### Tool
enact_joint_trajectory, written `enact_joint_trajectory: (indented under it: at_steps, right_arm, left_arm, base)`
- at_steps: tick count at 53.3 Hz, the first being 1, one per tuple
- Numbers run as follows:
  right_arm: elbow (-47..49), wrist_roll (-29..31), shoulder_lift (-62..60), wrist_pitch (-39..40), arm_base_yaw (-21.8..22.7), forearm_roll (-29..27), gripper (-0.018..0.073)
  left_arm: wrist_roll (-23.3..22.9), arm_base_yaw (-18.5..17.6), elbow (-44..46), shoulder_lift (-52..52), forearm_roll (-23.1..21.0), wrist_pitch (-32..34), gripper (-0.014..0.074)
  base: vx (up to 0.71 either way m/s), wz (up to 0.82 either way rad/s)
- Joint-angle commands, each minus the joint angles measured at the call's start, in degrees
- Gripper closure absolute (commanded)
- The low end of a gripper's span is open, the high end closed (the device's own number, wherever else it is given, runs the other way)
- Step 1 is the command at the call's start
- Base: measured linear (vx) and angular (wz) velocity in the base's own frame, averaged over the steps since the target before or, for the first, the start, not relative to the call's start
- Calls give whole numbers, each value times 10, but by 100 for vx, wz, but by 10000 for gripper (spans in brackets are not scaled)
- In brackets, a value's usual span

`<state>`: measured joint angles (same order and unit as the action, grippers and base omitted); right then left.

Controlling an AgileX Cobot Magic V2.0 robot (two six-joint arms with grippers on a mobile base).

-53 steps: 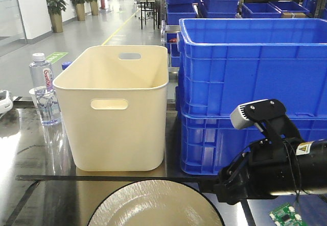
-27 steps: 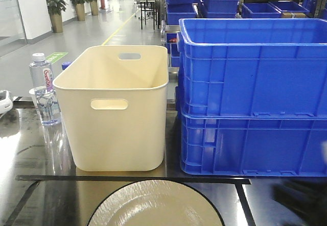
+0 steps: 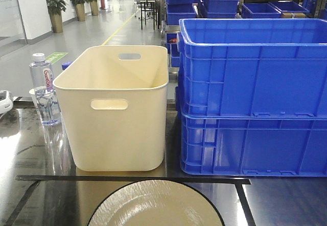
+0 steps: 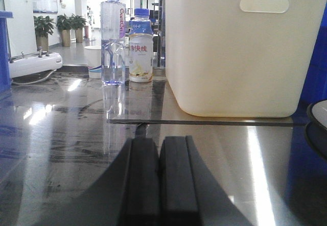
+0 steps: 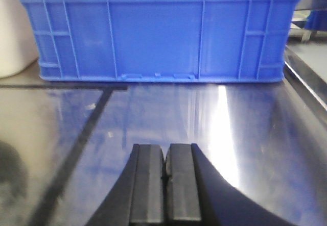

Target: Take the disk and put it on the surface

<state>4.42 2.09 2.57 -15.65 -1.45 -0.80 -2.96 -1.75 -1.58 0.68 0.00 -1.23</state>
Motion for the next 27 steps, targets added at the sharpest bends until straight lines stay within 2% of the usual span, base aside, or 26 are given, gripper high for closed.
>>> enact_joint_trajectory:
  at_steps: [1,2,5,27]
  right_arm:
    - [-59,1,-43,126,4,8,571]
    - [-73,-1,-43,151,5,8,570]
    - [-60,-2,-35,112,3,21,568]
    - [-66,-3,-37,127,4,24,567]
  left_arm:
    - [-5,0,10,-3,0,47,603]
    - [-5,0,10,-4,0,47,604]
    - [-5,0,10,-3,0,45,604]
    - [-5,0,10,-4,0,44,604]
  base:
    - [0,0]
    - [0,0]
    - [0,0]
    - [0,0]
